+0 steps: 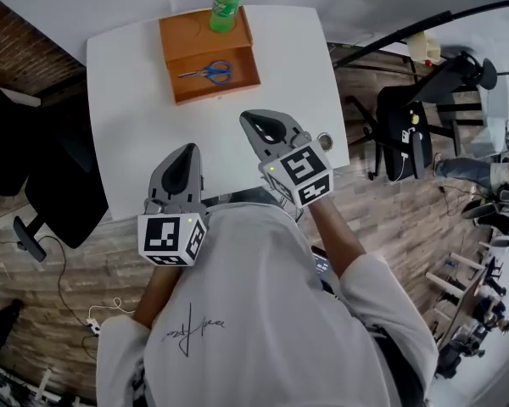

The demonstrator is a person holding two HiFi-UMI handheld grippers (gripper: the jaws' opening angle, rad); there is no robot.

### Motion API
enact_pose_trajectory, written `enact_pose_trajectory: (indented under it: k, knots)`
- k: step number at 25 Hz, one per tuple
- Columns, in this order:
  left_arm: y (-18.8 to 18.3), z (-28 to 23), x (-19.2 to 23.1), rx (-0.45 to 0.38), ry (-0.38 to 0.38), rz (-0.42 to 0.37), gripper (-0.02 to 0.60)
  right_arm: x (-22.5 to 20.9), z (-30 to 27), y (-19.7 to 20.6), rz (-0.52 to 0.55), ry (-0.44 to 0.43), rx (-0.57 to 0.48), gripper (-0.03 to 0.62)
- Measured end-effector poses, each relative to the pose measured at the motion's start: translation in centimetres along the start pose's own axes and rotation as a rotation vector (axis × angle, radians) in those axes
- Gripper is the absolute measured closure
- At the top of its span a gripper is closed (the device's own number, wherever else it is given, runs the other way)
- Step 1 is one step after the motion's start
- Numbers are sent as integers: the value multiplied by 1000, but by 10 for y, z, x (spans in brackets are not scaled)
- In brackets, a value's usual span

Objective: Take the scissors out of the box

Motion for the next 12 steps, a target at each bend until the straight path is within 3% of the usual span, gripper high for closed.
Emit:
enact_pose_trajectory:
  k: [12]
  knots:
    - [-4,-8,-24,-25,-46,25,574,-37,-22,1,88,-87,93,583]
Point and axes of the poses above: the fingertips, and each gripper's own axes: z backward along the fingers, x to its left, y out of its underside, the point moved 6 cm from there along z, backward along the fingers, and after that the axes turned 4 degrees about -y, right-handed, at the moved point
